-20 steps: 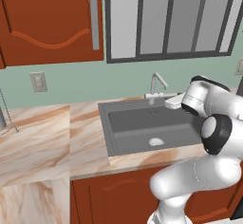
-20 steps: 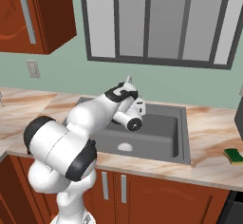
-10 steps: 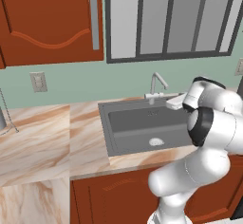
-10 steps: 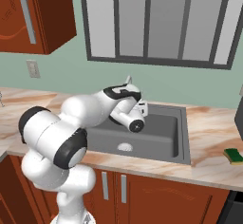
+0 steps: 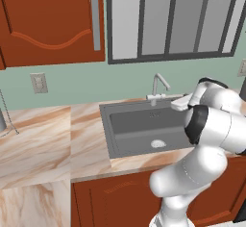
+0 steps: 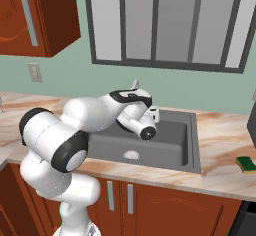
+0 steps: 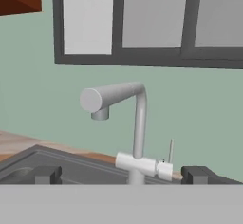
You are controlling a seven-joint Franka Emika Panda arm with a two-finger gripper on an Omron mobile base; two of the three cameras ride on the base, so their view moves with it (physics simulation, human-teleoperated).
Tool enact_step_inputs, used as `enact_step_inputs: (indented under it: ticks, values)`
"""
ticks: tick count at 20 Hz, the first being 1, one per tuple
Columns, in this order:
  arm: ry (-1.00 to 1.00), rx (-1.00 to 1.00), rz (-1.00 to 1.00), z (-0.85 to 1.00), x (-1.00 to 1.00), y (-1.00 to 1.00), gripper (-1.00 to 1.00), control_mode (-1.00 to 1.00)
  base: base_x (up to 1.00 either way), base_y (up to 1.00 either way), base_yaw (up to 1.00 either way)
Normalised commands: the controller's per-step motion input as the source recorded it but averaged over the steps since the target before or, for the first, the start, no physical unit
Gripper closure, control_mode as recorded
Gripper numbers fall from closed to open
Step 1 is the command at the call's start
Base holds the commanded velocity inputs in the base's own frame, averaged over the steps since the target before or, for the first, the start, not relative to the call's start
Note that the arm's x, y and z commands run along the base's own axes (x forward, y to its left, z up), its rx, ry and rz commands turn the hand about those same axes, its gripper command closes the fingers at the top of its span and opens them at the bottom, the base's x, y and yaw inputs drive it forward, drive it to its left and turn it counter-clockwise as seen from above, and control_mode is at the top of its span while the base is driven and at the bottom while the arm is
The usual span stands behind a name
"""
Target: Soak the sponge with water for a few seconds and then drop it inside the sink.
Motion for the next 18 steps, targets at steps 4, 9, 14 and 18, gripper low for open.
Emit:
enact_step_inputs:
  ticks: [4,9,14,18]
  values:
    - [0.00,0.00,0.00,0.01,0.06,-0.09,-1.00,-1.00,0.00,0.00,0.00]
    - [0.00,0.00,0.00,0.00,0.16,0.00,-1.00,-1.00,0.00,0.00,0.00]
    - [0.00,0.00,0.00,0.00,0.16,0.00,-1.00,-1.00,0.00,0.00,0.00]
    - [0.00,0.00,0.00,0.00,0.14,0.00,-1.00,-1.00,0.00,0.00,0.00]
